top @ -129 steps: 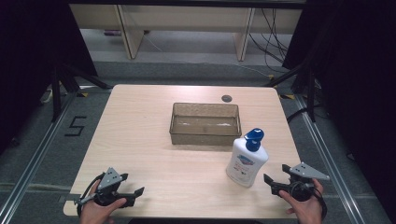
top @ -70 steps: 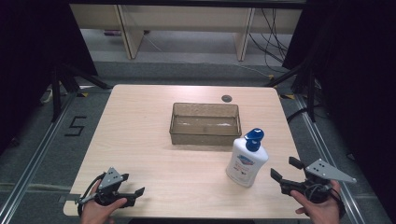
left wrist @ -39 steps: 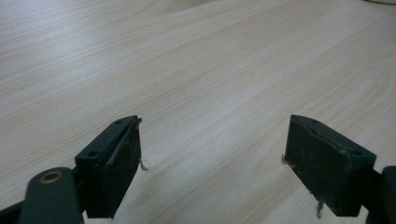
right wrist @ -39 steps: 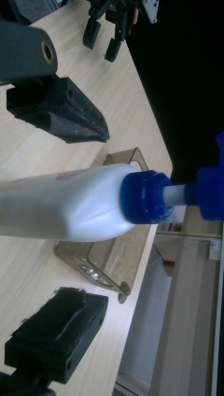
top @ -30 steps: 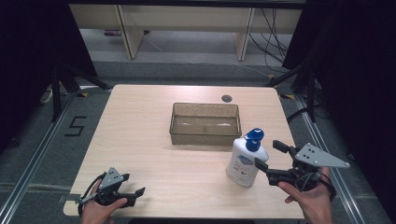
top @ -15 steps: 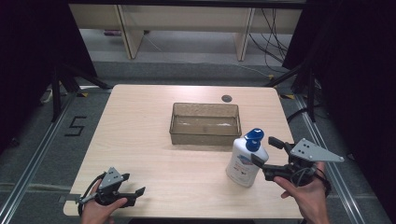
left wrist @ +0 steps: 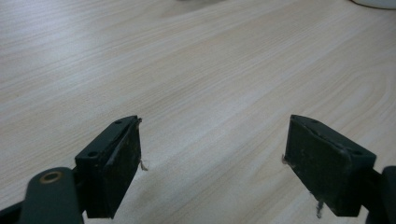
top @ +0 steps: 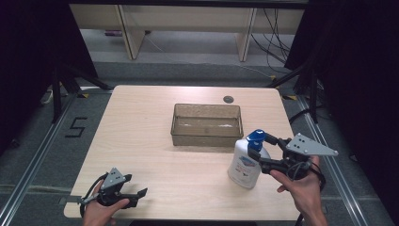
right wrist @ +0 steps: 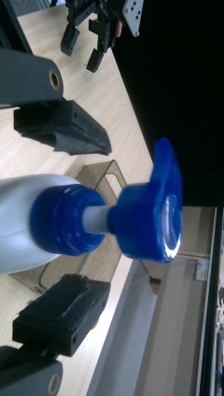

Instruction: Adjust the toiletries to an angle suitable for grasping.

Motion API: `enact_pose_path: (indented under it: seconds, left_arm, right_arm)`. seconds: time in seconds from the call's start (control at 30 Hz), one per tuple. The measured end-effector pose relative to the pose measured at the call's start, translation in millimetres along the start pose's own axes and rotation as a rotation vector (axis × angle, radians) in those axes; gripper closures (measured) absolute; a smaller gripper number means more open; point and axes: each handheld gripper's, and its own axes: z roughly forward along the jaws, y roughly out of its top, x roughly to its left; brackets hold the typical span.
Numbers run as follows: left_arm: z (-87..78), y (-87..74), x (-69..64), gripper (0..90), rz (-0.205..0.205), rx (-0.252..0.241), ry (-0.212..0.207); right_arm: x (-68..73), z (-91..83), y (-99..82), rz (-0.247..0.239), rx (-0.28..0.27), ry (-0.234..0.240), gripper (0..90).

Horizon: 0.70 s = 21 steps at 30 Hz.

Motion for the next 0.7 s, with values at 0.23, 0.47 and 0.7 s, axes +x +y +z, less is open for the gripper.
enact_pose_path:
  seconds: [0.23,0.47,0.7]
  left_arm:
    - [1.3,1.3,-0.1,18.1,-0.004,-0.017,-0.005]
    - [0.2,1.1,0.0,18.0,-0.013,-0.018,-0.009]
    - [-0.8,1.7,0.5,18.1,0.021,0.005,-0.02]
  right_arm:
    - [-3.4,7.5,-0.1,0.004,-0.008,-0.005,33.4]
    - [-1.4,9.9,1.7,-0.017,-0.014,0.004,39.8]
    - [-2.4,13.5,2.2,-0.033,-0.027,0.018,48.6]
